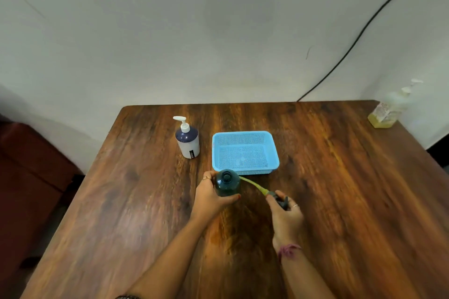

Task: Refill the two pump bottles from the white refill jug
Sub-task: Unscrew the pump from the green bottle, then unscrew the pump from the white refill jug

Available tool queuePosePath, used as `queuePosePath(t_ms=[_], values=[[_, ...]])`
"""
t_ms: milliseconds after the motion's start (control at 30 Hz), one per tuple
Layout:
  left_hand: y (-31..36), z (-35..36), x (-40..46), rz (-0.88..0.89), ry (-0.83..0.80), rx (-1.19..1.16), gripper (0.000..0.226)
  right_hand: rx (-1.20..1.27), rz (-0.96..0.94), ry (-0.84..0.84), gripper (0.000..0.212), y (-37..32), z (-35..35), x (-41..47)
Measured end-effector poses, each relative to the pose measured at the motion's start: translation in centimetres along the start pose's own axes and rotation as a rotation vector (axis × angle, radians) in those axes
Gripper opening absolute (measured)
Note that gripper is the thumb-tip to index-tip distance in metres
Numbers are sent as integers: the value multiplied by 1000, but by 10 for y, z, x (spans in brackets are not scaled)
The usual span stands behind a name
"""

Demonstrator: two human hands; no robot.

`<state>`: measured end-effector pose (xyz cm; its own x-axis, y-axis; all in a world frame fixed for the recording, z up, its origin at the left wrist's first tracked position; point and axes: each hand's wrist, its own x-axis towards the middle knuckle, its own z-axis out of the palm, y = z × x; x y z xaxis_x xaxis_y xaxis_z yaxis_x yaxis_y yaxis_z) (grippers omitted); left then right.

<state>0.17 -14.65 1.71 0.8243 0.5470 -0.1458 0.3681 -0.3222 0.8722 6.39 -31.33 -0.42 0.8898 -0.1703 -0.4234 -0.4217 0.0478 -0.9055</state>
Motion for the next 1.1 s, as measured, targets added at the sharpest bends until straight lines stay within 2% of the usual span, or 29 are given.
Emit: queuePosePath(t_ms=[100, 167, 600, 800, 933, 1000, 1100], values=[[-12, 3, 1, -8, -6, 22, 66, -21, 76, 27, 34, 27, 3, -8], [-18, 5, 3, -8, 0, 17, 69, -88, 59, 44, 32, 35, 5, -12], [-34, 25, 0, -26, -34, -8, 74, -486, -221, -58, 28, 71, 0, -20], [-40, 24, -1, -23, -42, -5, 103, -495, -211, -84, 40, 70, -1, -18], [-35, 18, -1, 40, -59, -30, 110, -431, -190, -80, 39, 65, -2, -19], [-32, 15, -1, 80, -71, -72, 105, -387, -182, -53, 40, 61, -2, -16], [-22, 10, -2, 130, -41, -145, 85, -371, -184, -8, 35, 49, -5, -6]])
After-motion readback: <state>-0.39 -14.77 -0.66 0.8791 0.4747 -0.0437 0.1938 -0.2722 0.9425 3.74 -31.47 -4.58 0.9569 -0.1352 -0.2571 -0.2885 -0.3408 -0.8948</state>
